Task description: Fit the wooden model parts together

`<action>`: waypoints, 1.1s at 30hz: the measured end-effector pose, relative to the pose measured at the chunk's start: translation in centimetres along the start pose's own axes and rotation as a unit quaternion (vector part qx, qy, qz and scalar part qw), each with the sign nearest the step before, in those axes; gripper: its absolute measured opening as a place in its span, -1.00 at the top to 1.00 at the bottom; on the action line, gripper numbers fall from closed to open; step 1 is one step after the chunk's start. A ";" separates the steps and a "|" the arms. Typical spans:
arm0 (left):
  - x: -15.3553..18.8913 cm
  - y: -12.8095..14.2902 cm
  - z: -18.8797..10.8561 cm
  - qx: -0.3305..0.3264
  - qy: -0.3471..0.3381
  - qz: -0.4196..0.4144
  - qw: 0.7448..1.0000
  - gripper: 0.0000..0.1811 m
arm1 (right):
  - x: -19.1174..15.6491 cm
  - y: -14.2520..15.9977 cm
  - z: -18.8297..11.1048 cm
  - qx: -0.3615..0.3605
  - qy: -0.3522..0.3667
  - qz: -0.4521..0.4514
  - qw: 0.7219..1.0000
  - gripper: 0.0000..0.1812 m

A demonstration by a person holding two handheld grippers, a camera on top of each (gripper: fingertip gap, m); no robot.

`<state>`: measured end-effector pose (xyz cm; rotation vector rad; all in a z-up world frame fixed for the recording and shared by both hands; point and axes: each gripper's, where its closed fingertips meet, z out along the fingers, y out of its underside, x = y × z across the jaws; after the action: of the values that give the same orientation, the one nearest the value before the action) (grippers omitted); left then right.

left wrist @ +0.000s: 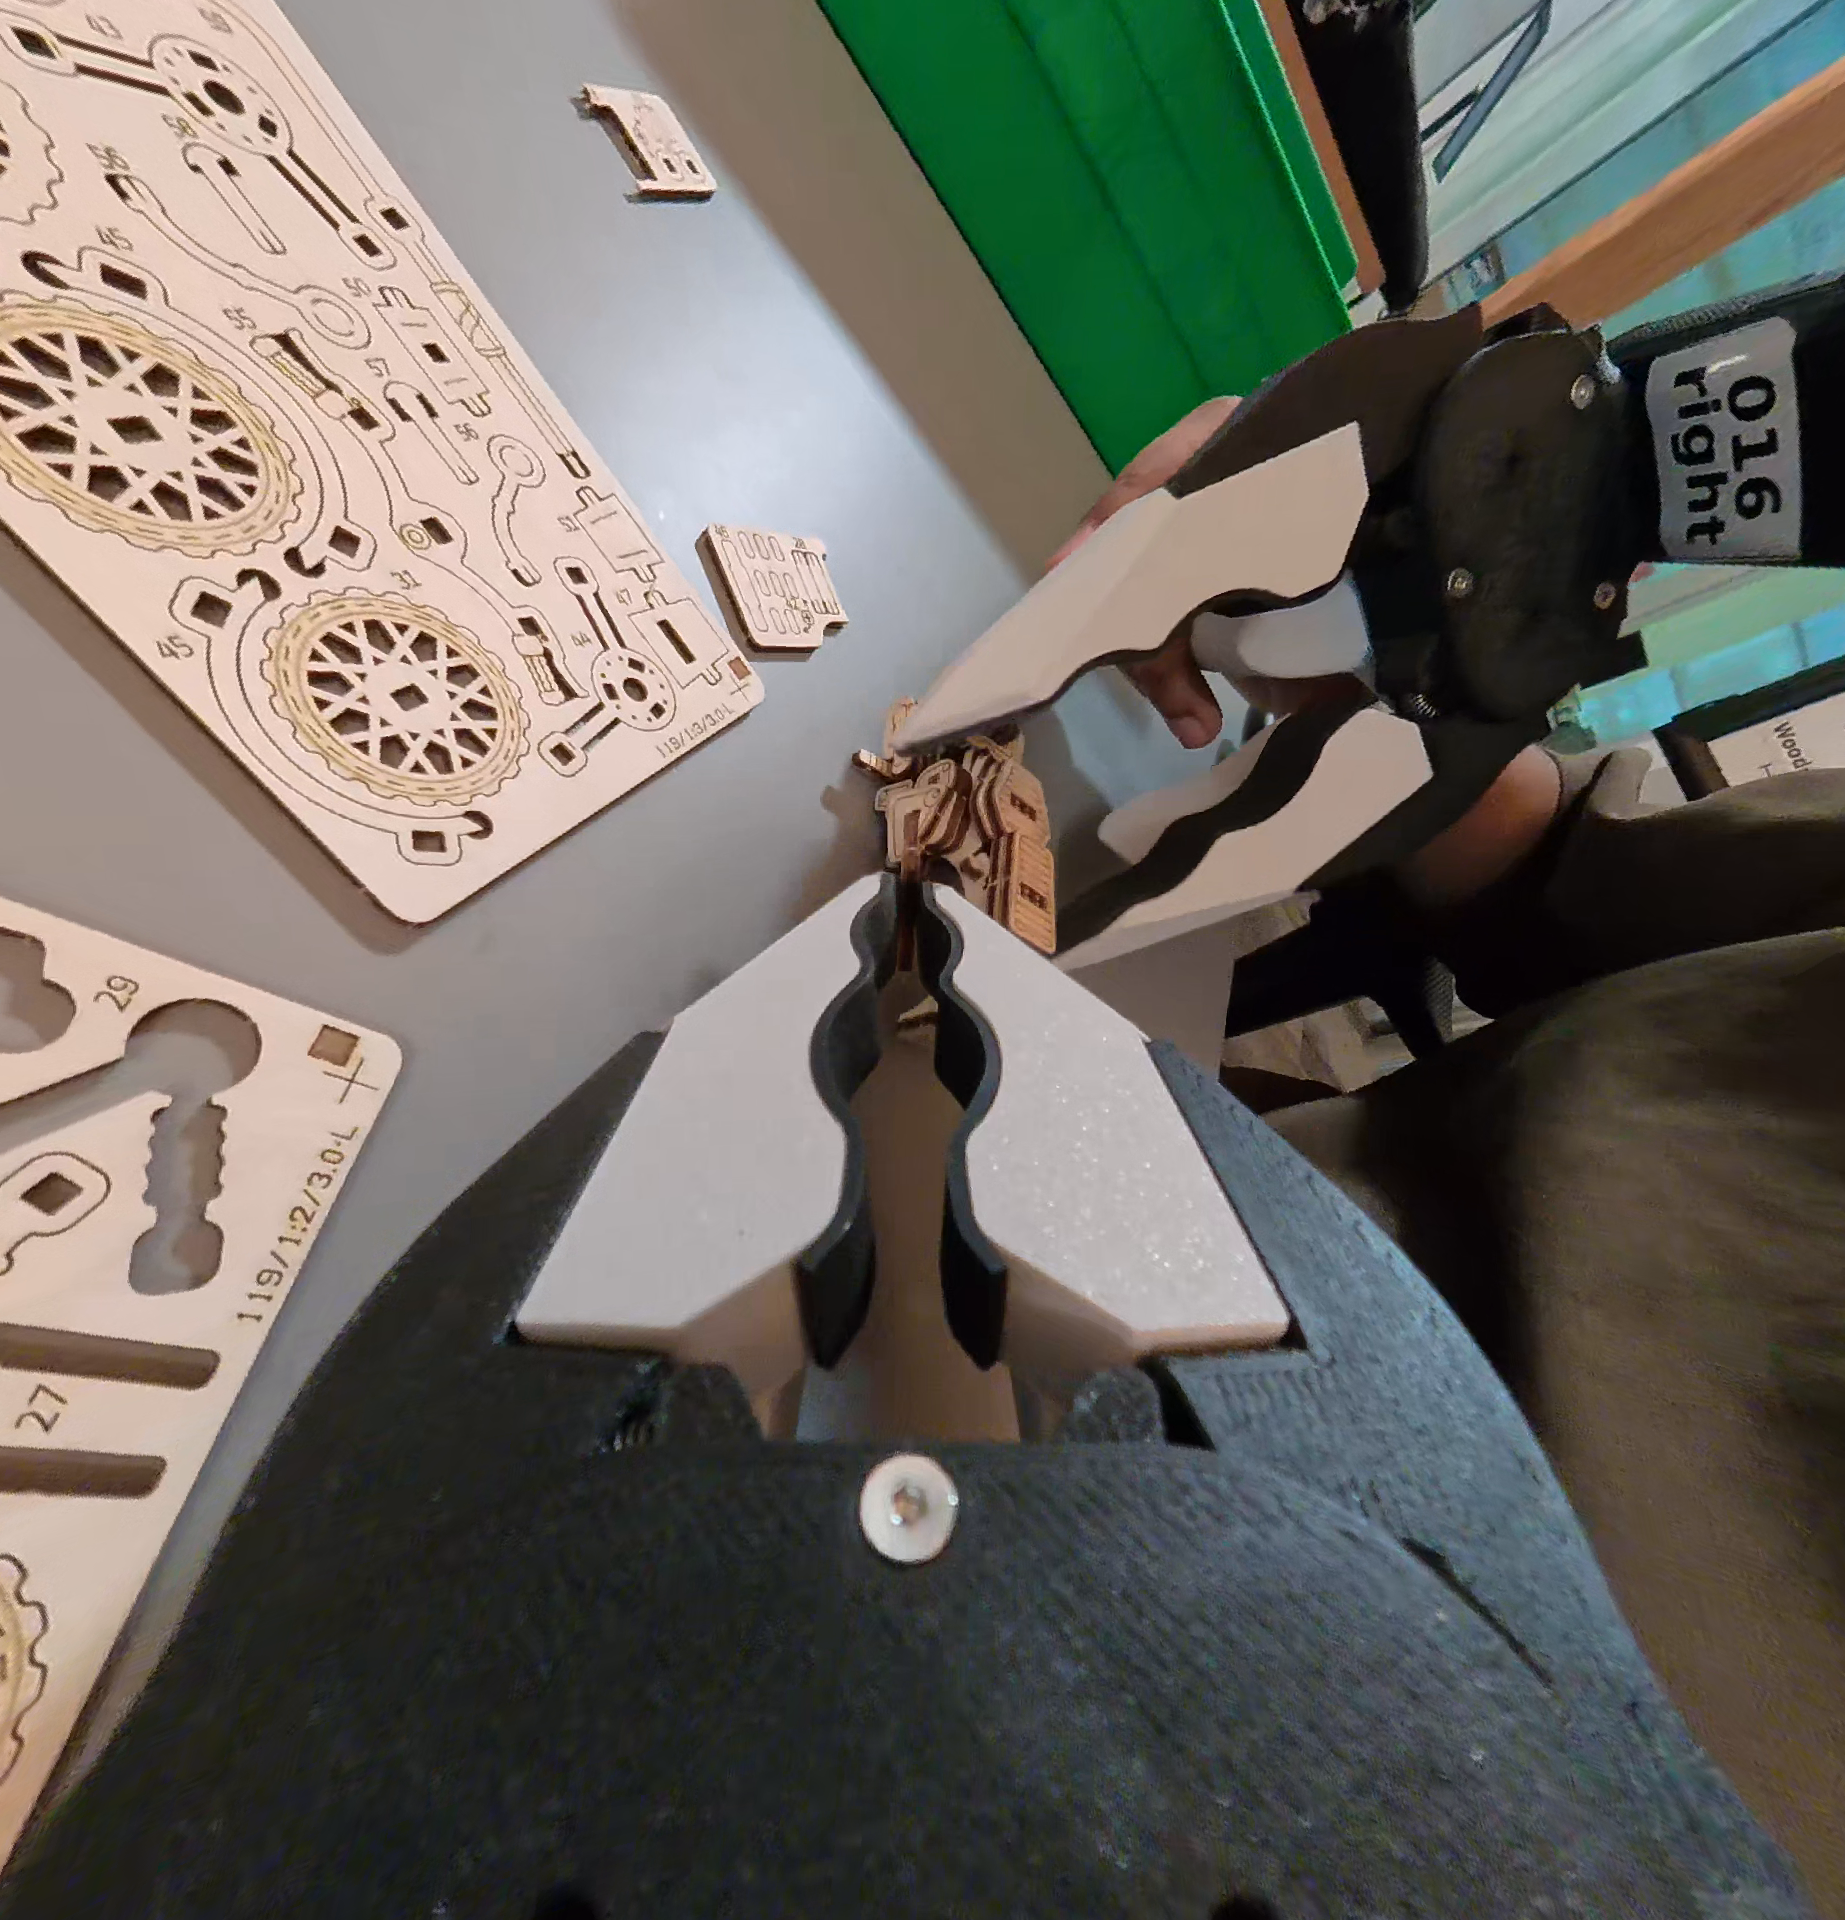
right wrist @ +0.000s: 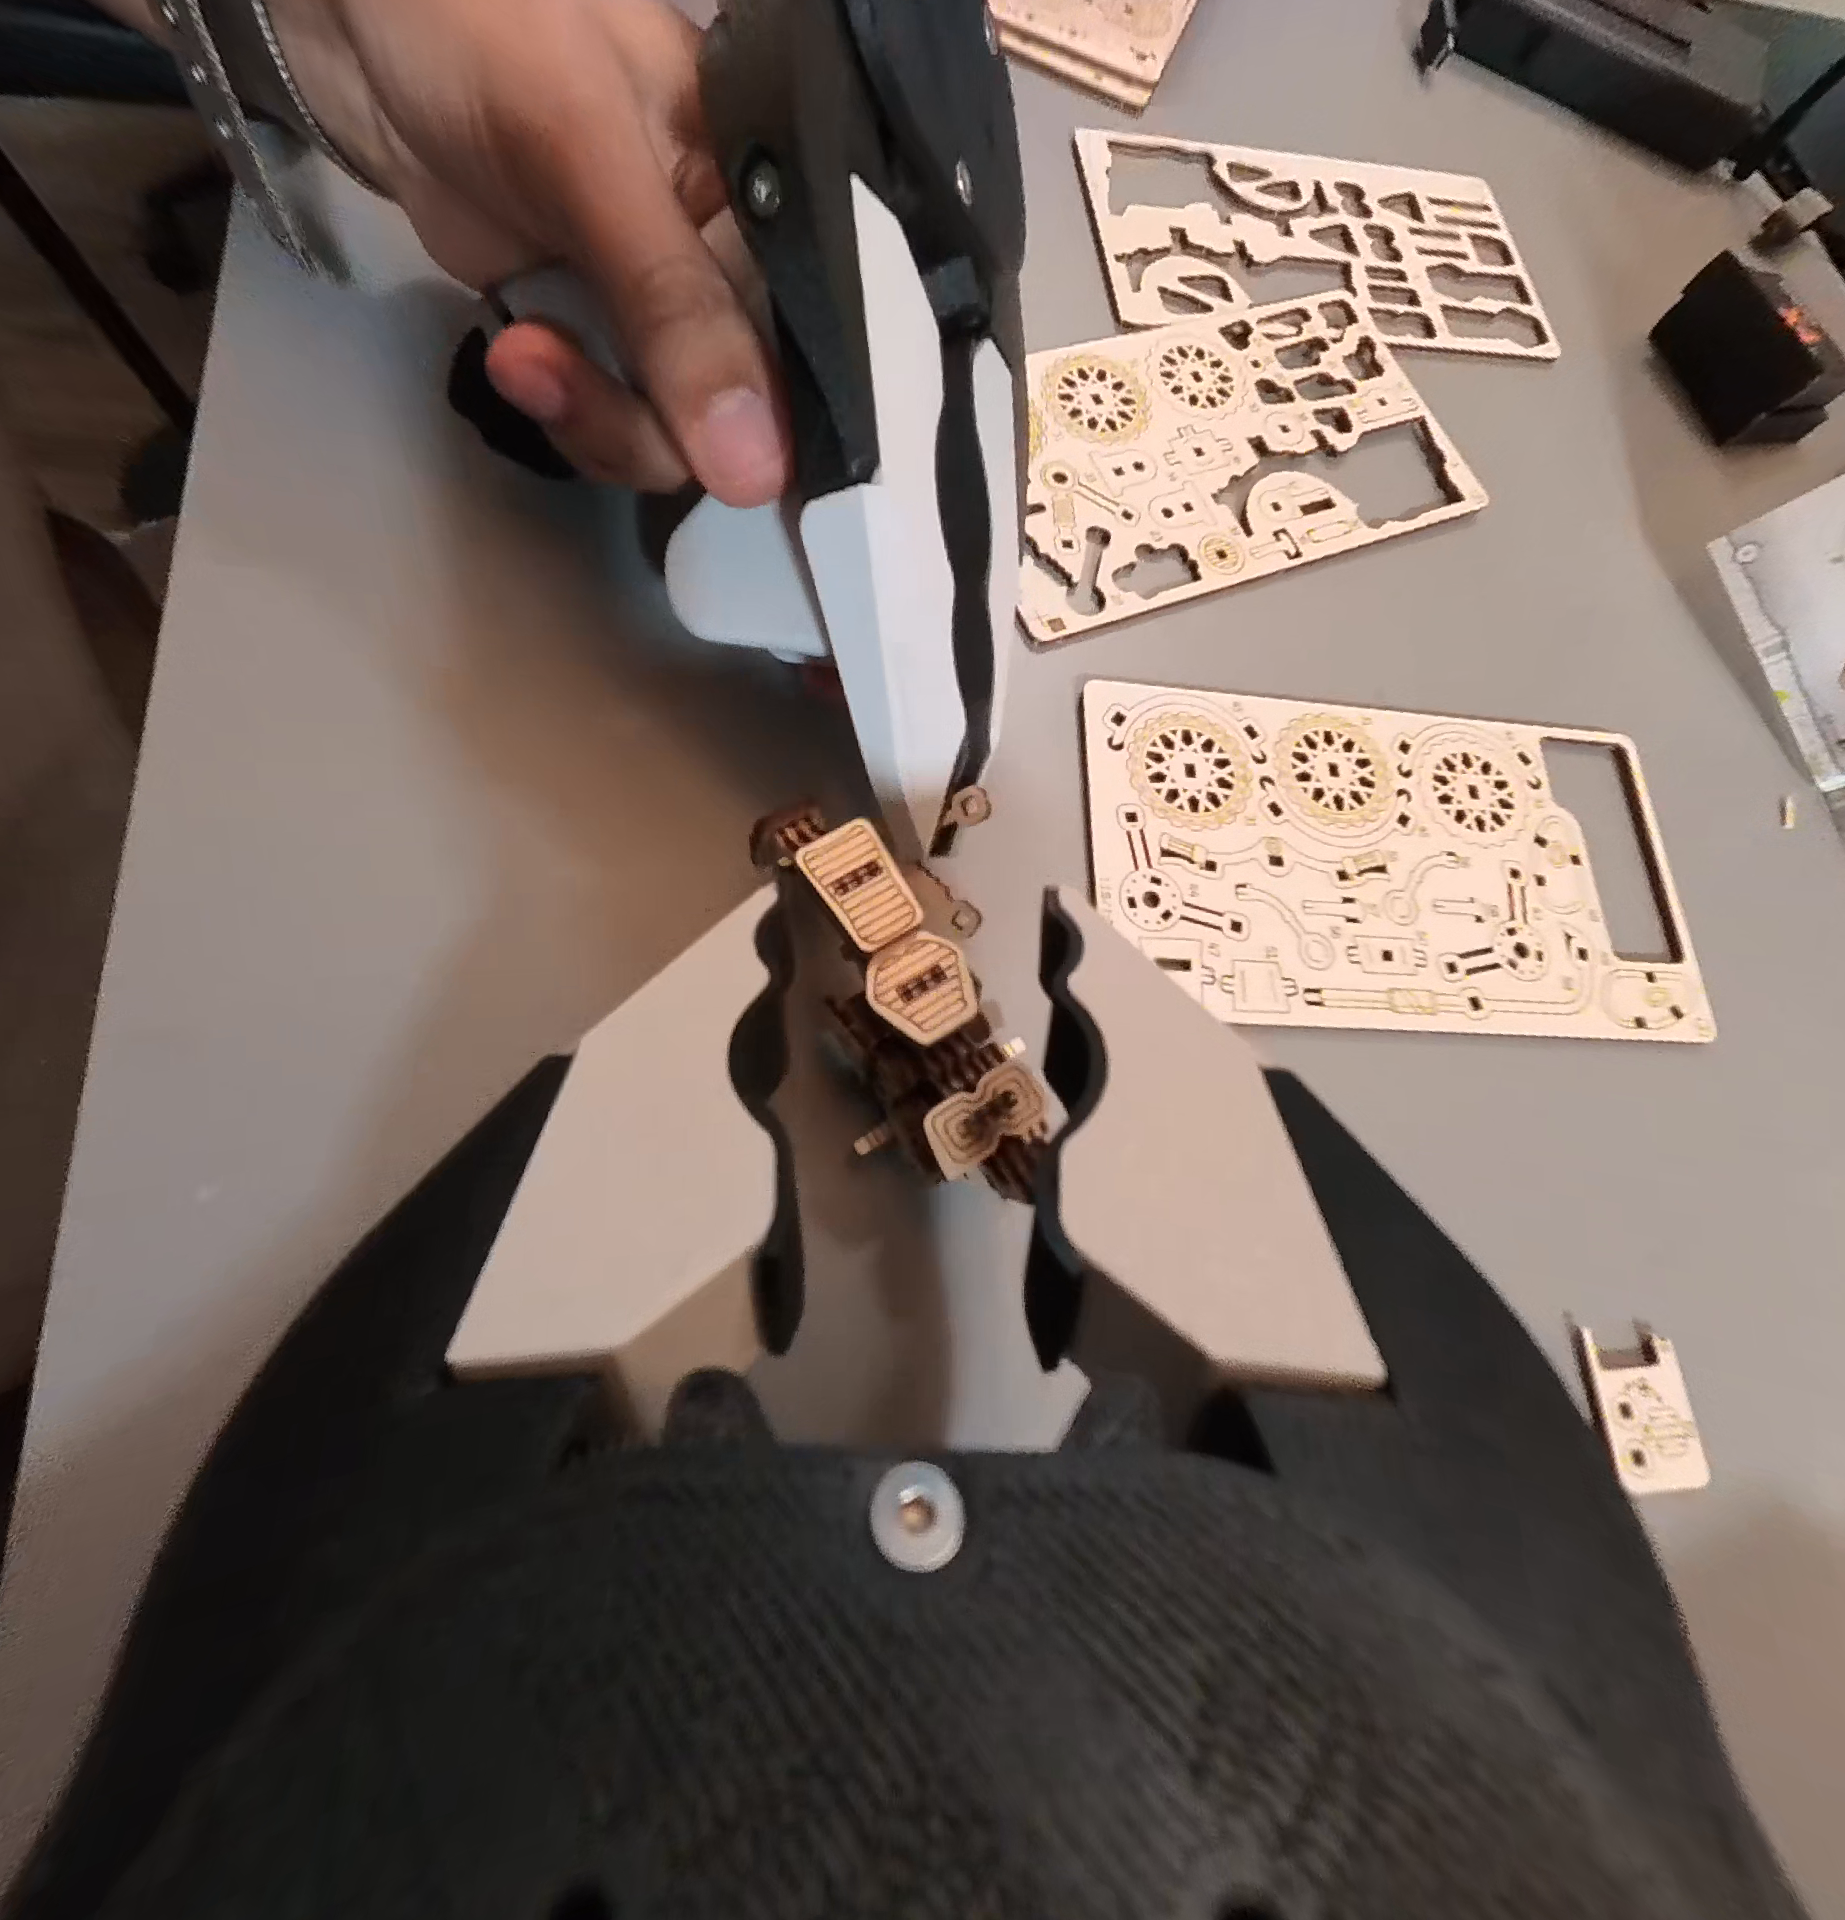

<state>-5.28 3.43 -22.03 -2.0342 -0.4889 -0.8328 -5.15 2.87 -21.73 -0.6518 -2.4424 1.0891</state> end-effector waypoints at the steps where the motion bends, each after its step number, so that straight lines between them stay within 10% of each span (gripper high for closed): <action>1: 0.0 0.1 0.0 -0.001 0.000 0.001 1.000 1.00 | 0.0 0.1 0.0 -0.003 0.003 -0.001 1.000 0.51; 33: 1.0 0.7 -0.7 -0.034 -0.022 0.080 0.996 1.00 | -0.3 0.0 0.8 -0.001 -0.005 0.041 0.999 0.53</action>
<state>-4.43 2.47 -21.40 -2.1262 -0.3214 -0.7172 -5.29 2.25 -22.25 -0.7556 -2.4434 1.1245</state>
